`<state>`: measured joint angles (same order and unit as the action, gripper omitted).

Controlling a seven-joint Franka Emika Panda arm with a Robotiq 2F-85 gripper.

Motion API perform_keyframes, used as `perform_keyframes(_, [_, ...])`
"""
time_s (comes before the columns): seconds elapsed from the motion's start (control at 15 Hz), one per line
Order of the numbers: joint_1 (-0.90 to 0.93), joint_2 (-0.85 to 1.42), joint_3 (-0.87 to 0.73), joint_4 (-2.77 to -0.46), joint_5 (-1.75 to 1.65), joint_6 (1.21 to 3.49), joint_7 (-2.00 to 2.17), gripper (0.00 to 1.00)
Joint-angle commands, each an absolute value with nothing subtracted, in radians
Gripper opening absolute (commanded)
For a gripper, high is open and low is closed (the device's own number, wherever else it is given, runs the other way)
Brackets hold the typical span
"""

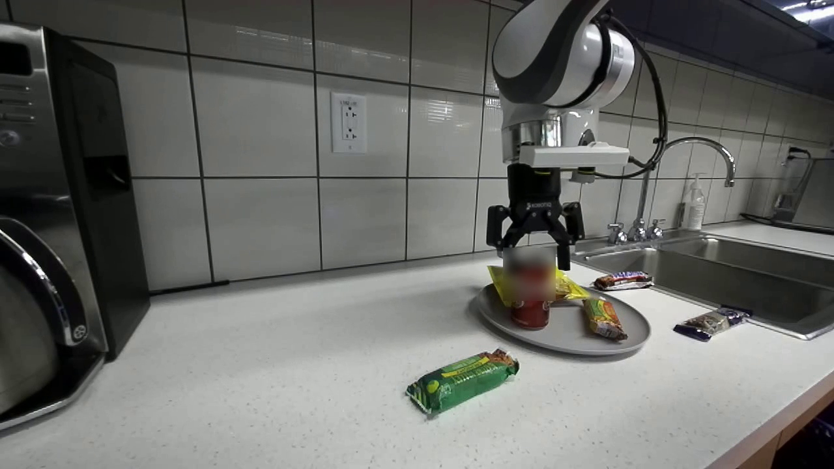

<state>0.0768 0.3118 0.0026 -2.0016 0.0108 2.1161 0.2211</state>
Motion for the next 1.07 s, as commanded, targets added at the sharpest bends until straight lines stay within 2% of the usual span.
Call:
perform_keyframes(0.0, [0.066,0.354,0.005,-1.944,0.007,2.104,0.185,1.0])
perform_keyframes(0.07, [0.065,0.36,0.005,-1.938,0.008,2.105,0.179,0.75])
perform_keyframes(0.2, [0.065,0.372,0.006,-1.928,0.01,2.106,0.173,0.66])
perform_keyframes(0.4, [0.065,0.379,0.005,-1.92,0.009,2.104,0.17,0.4])
perform_keyframes(1.0, [0.077,0.316,0.022,-1.95,0.024,2.099,0.166,0.38])
